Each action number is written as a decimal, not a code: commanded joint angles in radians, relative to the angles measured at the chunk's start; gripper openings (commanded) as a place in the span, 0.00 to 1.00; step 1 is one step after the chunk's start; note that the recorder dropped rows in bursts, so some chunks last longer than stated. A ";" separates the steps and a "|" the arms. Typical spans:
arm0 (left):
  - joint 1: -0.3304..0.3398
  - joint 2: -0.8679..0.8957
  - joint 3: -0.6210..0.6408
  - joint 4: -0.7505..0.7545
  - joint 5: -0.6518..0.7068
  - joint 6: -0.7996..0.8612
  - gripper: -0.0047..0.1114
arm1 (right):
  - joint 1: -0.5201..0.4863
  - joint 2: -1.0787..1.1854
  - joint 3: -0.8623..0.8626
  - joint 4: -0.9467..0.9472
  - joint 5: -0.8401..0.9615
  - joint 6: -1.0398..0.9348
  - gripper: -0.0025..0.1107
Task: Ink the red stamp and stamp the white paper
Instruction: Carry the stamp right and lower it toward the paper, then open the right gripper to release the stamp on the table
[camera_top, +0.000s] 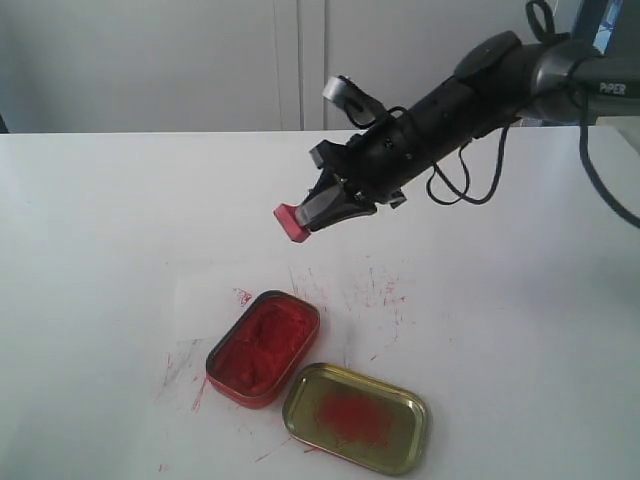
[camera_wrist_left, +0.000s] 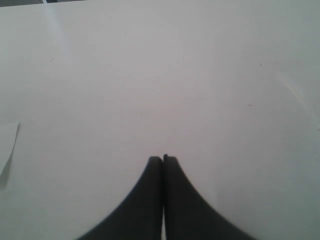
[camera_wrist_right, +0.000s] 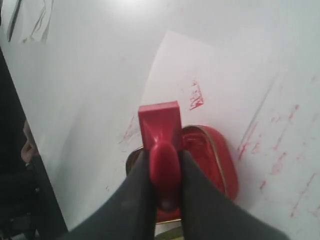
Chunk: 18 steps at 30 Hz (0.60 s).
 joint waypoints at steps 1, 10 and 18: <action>0.002 0.007 -0.004 0.001 0.002 0.000 0.04 | -0.025 0.011 0.032 0.024 -0.067 -0.021 0.02; 0.002 0.007 -0.004 0.001 0.002 0.000 0.04 | -0.025 0.110 0.048 0.071 -0.245 0.131 0.02; 0.002 0.007 -0.004 0.001 0.002 0.000 0.04 | -0.025 0.162 0.048 0.105 -0.253 0.300 0.03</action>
